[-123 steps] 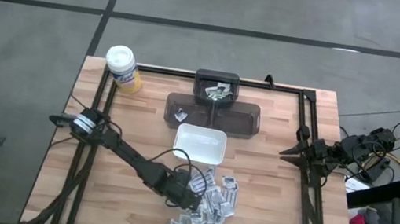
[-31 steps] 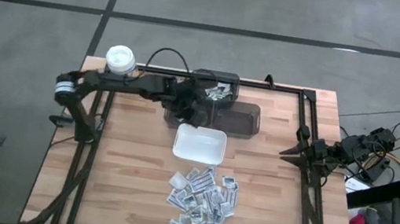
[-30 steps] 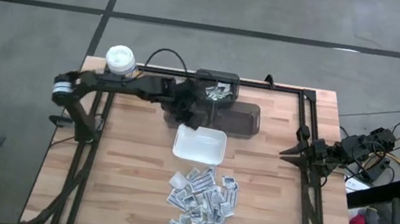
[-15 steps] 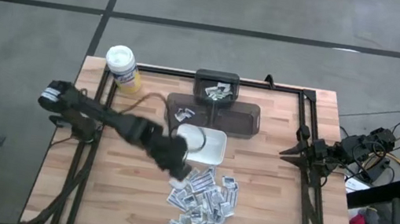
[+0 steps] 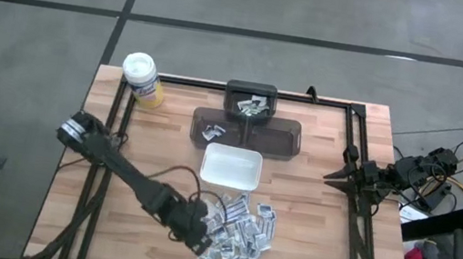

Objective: Pick & Place First Aid Supplies
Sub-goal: Put the alcohol pad into the left black bin

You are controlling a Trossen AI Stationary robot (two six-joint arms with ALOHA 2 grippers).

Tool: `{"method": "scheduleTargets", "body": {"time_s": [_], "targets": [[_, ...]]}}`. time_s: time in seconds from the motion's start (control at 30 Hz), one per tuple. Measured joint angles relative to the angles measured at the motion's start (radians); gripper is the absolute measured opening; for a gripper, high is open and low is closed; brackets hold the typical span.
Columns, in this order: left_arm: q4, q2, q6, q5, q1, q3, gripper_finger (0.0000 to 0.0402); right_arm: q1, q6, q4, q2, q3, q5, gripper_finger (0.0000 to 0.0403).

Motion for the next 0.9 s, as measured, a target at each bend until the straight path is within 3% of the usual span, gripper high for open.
{"method": "scheduleTargets", "body": {"time_s": [0.23,0.9], "targets": [[0.146,0.112,0.184,0.026,-0.008,0.0,0.0135,0.0,0.0,0.0,0.0,0.0,0.0,0.0059],[0.159,0.174,0.296,0.079,-0.015,0.021,0.0135,0.0,0.008,0.0,0.0,0.0,0.0,0.0059]]}}
